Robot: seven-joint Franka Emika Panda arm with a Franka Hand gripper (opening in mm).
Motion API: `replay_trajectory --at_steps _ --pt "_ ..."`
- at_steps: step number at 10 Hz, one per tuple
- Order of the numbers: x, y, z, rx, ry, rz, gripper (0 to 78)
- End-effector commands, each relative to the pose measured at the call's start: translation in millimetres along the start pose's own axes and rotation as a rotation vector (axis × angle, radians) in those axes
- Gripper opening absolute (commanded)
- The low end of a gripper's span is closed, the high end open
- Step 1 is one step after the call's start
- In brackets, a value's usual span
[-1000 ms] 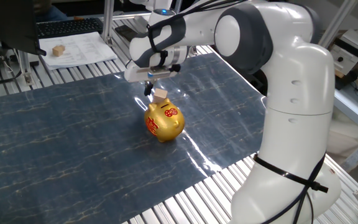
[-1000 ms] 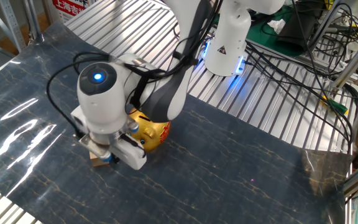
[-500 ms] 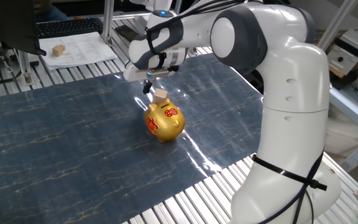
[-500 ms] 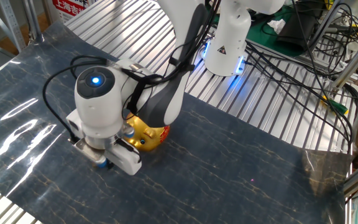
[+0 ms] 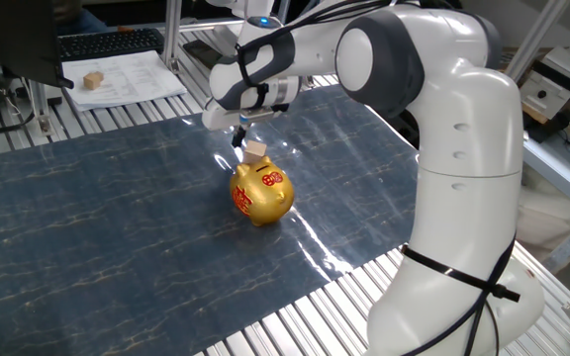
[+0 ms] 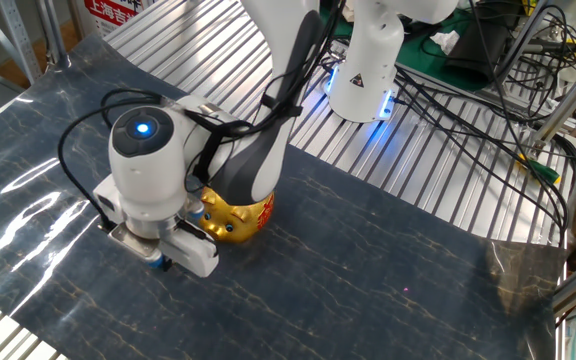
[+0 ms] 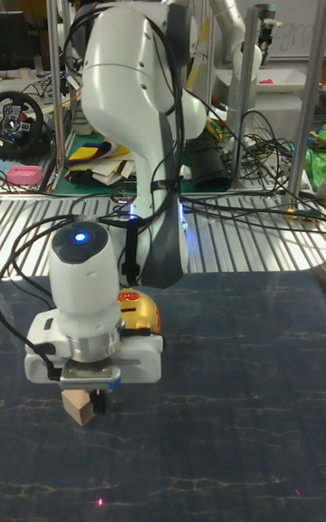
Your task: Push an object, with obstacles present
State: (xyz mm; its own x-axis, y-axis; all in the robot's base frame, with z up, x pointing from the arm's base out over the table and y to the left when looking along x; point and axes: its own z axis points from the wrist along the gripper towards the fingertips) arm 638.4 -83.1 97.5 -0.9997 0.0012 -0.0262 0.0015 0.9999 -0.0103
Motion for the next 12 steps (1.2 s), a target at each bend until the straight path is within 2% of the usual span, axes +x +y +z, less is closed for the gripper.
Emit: replay_trajectory --at_steps 1,6,10,11,12 --pt "2.6 -16.6 11.8 0.002 -0.017 -0.039 0.0" --pt "13.3 -40.8 20.1 -0.001 0.001 -0.093 0.0" --pt "21.4 -45.3 16.5 -0.001 0.037 -0.119 0.0" --pt "21.4 -45.3 16.5 -0.001 0.037 -0.119 0.0" --pt "29.7 -45.9 16.8 -0.002 0.036 -0.12 0.0"
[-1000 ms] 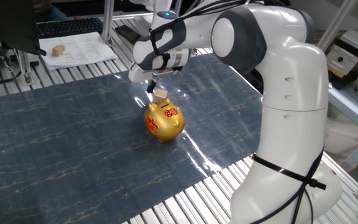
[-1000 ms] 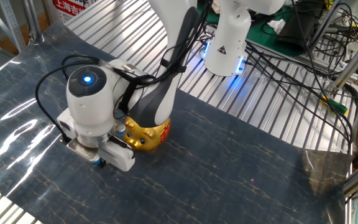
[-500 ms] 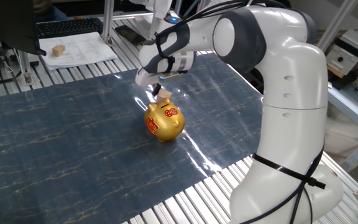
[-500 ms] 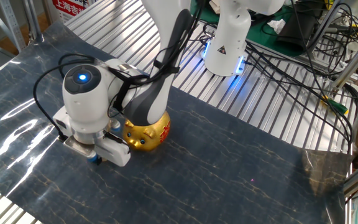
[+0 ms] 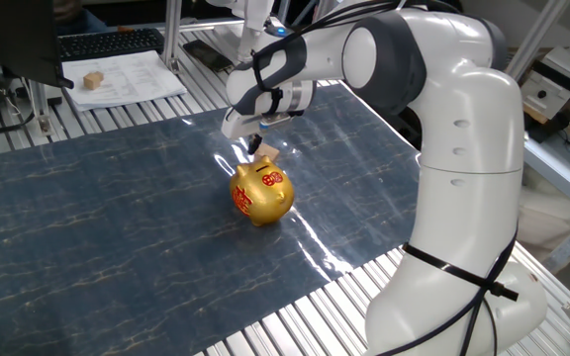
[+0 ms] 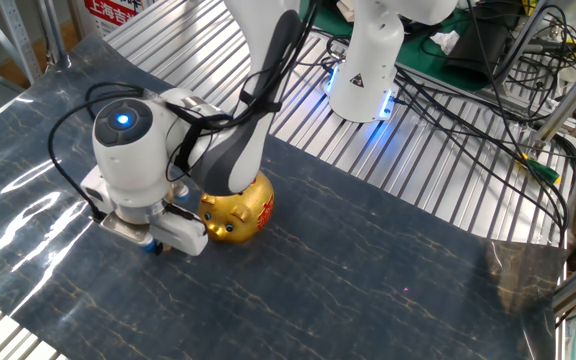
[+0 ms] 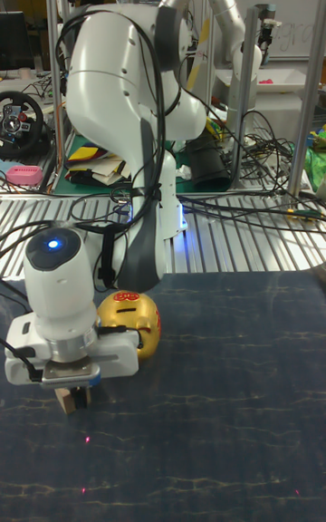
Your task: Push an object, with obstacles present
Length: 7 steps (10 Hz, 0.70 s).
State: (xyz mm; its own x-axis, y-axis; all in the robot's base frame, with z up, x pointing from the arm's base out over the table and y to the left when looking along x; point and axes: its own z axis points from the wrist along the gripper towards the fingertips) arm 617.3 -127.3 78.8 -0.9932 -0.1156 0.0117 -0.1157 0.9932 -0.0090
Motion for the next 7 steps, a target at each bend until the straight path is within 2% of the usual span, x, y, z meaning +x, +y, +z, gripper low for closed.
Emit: replay_trajectory --at_steps 1,4,7 --pt "13.1 0.7 0.6 0.0 -0.003 -0.002 0.0" --pt "24.0 3.6 -1.0 -0.001 0.003 -0.01 0.0" --pt "27.7 1.6 -5.2 -0.002 0.015 -0.02 0.0"
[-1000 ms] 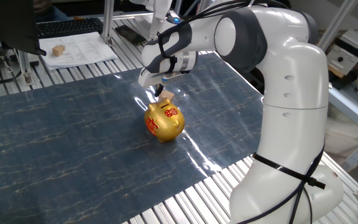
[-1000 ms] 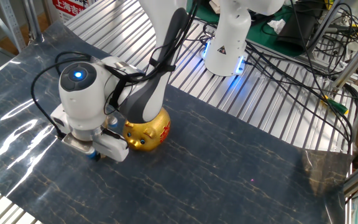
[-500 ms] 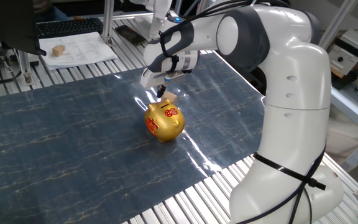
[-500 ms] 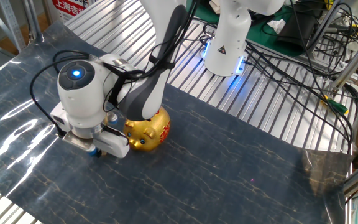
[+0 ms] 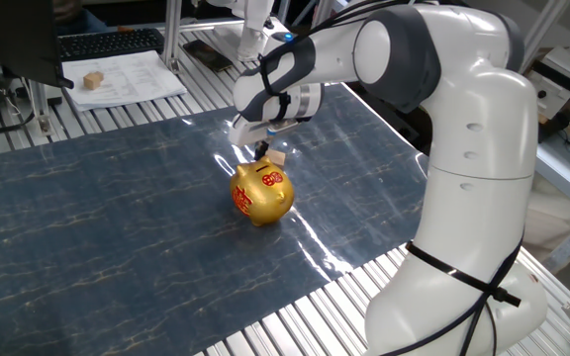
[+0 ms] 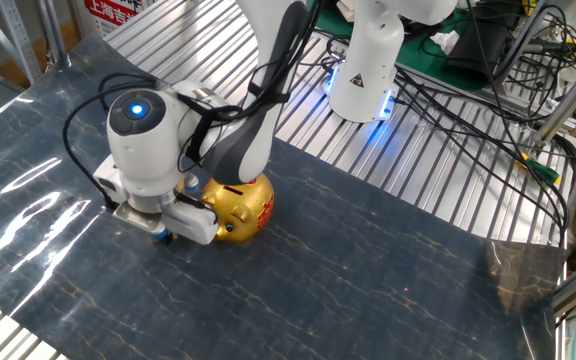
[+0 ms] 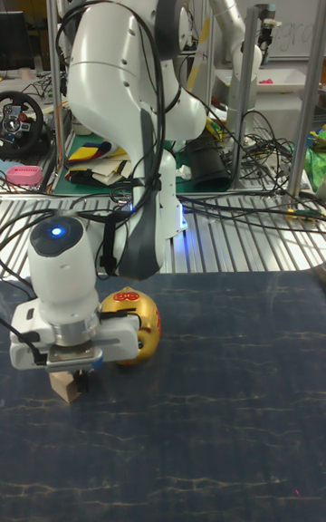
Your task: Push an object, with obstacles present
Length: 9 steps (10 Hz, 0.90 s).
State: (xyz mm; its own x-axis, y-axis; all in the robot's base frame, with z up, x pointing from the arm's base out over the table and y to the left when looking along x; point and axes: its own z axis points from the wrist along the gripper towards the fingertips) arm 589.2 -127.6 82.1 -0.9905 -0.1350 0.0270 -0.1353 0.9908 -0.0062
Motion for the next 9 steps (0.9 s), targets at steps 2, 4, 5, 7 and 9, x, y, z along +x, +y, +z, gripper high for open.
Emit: replay_trajectory --at_steps 2,4,5,7,9 --pt "-0.1 -1.1 -2.1 -0.005 0.002 0.015 0.0" --pt "-0.1 -1.1 -2.1 -0.004 -0.001 0.022 0.0" --pt "-0.2 -0.9 -1.1 -0.006 -0.003 0.017 0.0" --pt "-0.2 -0.7 -1.1 -0.009 -0.022 0.038 0.0" --pt "-0.2 -0.7 -1.1 0.0 -0.04 0.158 0.0"
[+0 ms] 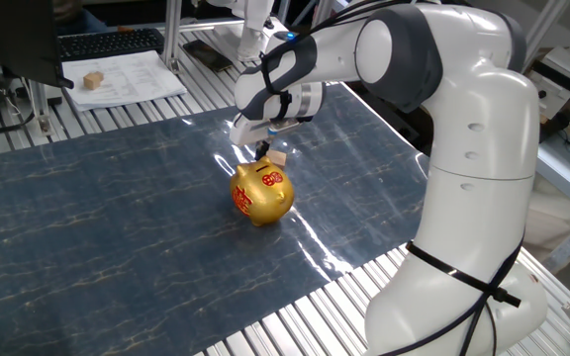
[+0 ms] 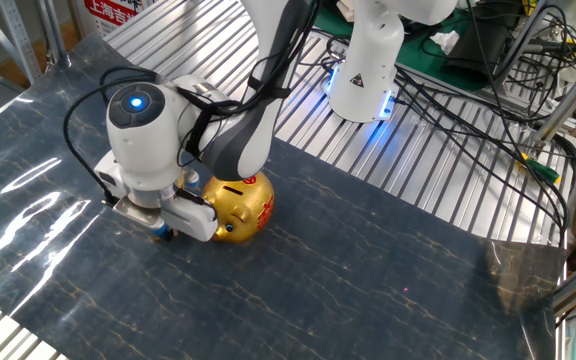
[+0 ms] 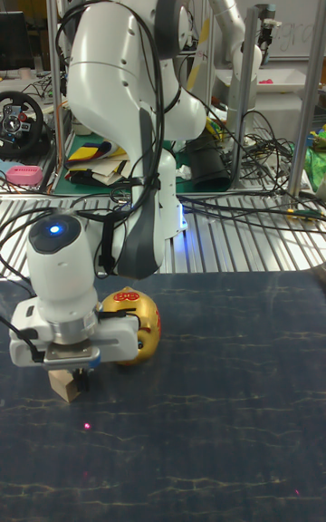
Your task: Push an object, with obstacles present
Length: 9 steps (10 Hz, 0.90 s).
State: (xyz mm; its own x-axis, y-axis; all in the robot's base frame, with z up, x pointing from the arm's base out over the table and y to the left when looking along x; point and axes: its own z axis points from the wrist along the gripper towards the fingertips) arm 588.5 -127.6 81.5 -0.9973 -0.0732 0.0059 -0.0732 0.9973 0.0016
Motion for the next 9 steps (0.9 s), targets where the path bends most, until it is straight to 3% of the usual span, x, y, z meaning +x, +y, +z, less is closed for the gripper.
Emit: replay_trajectory --at_steps 1,3,5,9 --pt "-1.0 -0.7 -1.7 0.01 -0.02 0.15 0.0" --pt "-1.0 -0.7 -1.7 0.007 -0.027 0.192 0.0" --pt "-1.2 -3.5 -0.7 0.007 -0.032 0.167 0.0" --pt "4.7 -40.3 -0.5 0.015 -0.034 0.148 0.0"
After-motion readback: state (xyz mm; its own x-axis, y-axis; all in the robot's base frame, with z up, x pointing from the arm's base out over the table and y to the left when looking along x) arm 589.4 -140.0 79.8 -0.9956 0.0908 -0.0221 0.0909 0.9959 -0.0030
